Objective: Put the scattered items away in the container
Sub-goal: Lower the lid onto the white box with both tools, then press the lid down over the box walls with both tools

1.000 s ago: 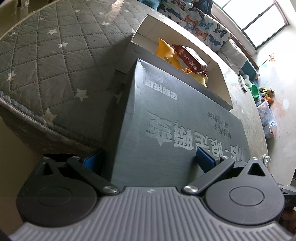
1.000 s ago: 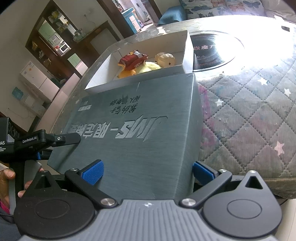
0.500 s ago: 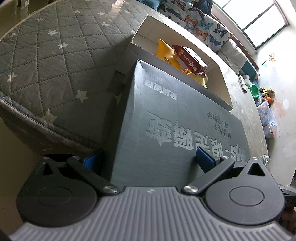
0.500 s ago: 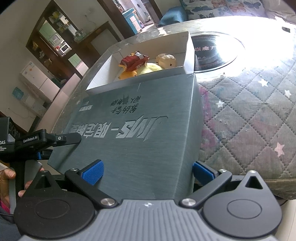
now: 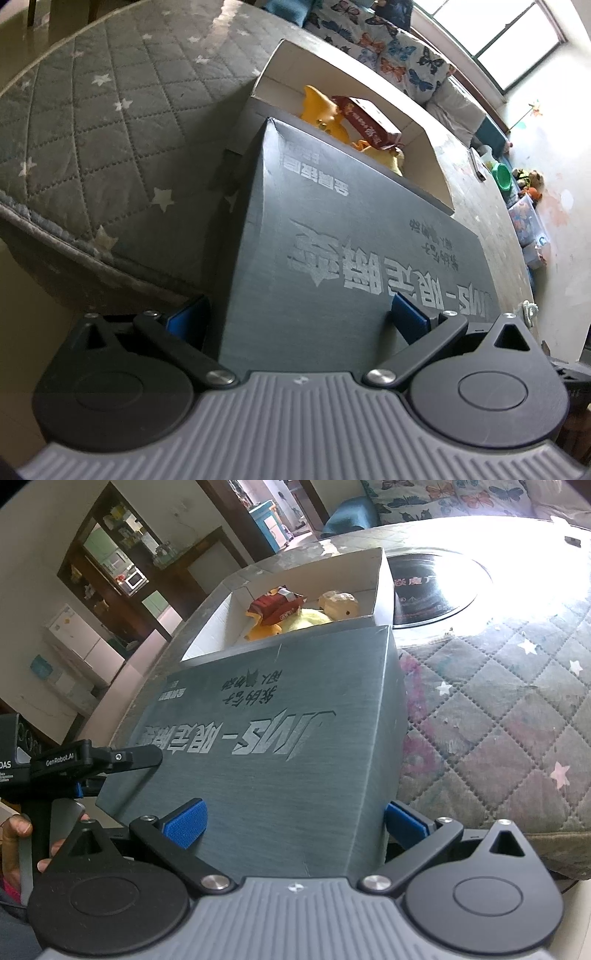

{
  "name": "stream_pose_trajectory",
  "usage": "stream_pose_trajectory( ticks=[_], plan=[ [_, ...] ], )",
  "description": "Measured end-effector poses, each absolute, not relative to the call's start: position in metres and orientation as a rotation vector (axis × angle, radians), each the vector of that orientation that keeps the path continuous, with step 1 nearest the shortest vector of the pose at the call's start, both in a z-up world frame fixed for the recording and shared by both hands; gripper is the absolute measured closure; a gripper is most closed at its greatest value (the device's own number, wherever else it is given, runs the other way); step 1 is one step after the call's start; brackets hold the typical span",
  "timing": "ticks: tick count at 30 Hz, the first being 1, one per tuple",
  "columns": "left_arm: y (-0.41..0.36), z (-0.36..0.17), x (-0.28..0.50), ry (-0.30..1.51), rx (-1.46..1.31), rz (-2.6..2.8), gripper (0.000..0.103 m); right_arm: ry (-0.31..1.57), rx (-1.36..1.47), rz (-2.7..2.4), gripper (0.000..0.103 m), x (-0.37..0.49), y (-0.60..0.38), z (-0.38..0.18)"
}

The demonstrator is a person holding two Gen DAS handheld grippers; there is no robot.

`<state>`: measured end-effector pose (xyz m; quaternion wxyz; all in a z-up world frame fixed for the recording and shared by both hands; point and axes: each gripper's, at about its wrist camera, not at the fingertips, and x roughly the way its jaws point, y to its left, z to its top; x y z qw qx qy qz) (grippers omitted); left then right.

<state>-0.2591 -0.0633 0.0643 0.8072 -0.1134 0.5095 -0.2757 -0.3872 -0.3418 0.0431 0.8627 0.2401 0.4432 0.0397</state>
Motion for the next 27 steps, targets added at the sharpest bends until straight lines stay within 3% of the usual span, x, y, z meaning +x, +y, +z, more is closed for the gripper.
stream_pose_trajectory(
  ticks=[27],
  plan=[
    [-0.065,0.119,-0.244,0.894,-0.228,-0.638,0.0,0.763,0.45,0.095,0.0,-0.374,-0.341,0.083]
  ],
)
